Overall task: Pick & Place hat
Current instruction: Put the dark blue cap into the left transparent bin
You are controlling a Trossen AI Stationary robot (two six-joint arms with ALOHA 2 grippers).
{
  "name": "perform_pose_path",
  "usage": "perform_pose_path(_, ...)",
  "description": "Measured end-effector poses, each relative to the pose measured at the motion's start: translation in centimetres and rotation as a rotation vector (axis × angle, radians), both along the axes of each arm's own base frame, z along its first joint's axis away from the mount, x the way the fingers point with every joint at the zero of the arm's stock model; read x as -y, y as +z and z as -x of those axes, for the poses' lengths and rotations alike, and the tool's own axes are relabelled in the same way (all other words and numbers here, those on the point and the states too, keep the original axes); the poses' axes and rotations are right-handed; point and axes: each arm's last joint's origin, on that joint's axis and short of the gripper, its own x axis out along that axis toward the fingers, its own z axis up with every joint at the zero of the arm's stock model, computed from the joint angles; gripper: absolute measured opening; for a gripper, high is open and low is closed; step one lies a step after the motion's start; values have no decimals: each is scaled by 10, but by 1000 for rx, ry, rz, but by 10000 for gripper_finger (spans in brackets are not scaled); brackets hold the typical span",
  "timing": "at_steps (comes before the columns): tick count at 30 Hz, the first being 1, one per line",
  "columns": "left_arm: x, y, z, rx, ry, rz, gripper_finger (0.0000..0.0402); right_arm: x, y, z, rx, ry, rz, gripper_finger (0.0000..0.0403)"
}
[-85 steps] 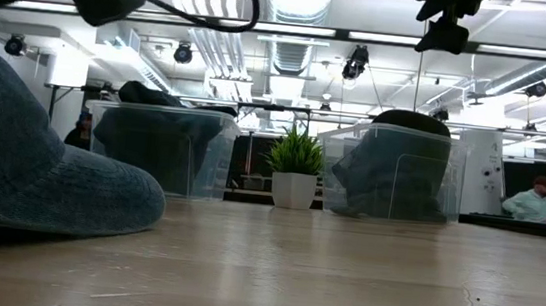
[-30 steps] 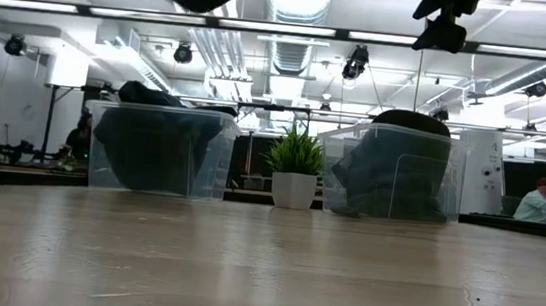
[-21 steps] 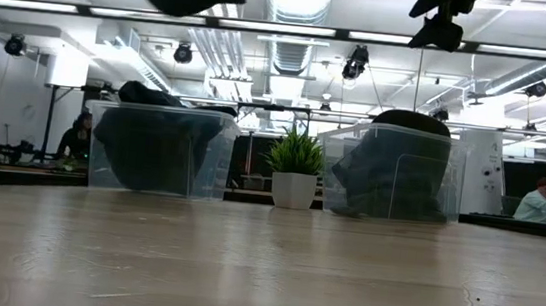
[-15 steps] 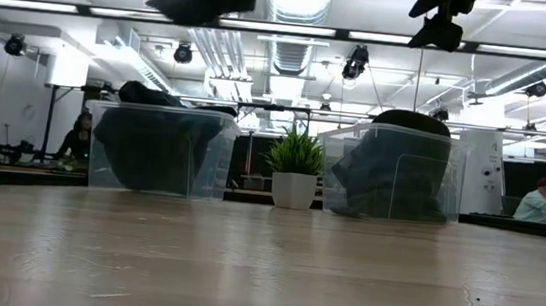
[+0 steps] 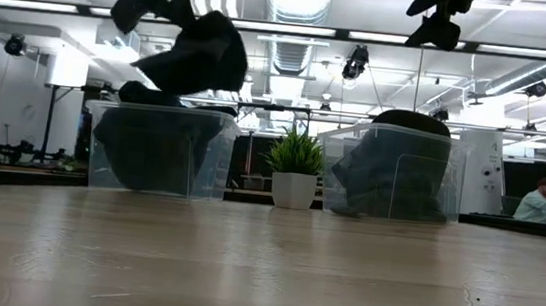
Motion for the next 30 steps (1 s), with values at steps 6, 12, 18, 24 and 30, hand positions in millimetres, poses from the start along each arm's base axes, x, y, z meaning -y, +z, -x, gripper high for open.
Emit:
perform_pose_path(6, -4, -13, 3, 26, -75, 74, 0, 0, 0, 0, 1, 0, 1, 286)
perform_pose_path(12, -17, -12, 14, 8, 13, 30, 0, 0, 0, 0, 2, 2, 3, 286)
perform_pose_path(18, -30, -18, 26, -54, 76, 35, 0, 0, 0, 0, 3, 1, 4, 286)
perform_pose_path(24, -37, -38, 29, -203, 24, 167, 0, 0, 0, 0, 5, -1, 3, 286)
perform_pose_path(30, -48, -52, 10, -164, -146, 268, 0, 2, -4, -2, 5, -4, 0, 286)
